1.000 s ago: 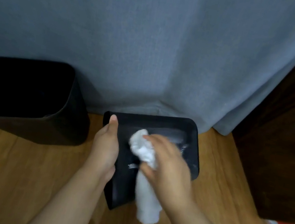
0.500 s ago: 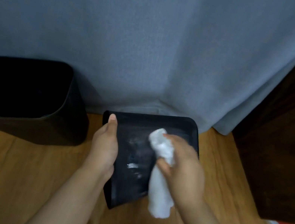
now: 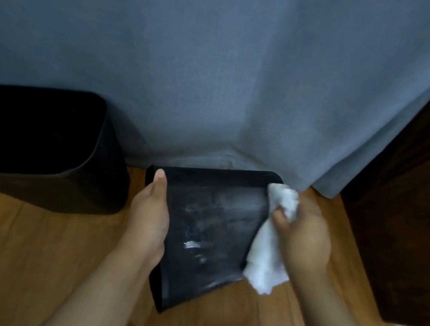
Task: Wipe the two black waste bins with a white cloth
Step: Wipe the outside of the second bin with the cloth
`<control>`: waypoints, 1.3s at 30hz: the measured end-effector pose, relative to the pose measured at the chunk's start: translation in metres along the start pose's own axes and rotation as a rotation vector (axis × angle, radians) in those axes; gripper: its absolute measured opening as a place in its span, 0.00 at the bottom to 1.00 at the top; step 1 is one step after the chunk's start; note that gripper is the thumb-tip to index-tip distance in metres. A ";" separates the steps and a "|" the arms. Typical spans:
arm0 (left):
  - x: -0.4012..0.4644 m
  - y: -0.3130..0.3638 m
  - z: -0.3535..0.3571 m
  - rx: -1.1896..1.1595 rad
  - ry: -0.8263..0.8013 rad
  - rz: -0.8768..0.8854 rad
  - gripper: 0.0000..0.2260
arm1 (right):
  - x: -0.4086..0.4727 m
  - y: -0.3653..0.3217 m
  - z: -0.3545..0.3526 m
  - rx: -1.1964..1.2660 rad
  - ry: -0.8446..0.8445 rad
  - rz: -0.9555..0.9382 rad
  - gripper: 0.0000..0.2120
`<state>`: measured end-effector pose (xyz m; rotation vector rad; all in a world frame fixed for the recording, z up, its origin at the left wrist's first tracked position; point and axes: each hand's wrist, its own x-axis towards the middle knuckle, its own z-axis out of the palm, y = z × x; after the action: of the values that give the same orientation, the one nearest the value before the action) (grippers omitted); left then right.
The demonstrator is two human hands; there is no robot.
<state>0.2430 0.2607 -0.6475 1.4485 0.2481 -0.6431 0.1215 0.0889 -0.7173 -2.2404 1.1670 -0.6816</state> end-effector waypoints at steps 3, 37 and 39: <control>0.000 -0.002 0.001 0.005 0.006 0.016 0.20 | 0.003 -0.005 -0.009 -0.083 0.024 0.078 0.07; -0.026 -0.012 -0.011 -0.162 -0.333 -0.213 0.24 | -0.052 -0.061 -0.015 0.172 -0.209 -0.191 0.21; -0.025 -0.013 -0.010 -0.158 -0.346 -0.215 0.26 | -0.054 -0.069 -0.018 0.147 -0.231 -0.245 0.21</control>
<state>0.2179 0.2763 -0.6468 1.1457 0.1792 -1.0129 0.1234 0.1645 -0.6695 -2.2850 0.7165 -0.5628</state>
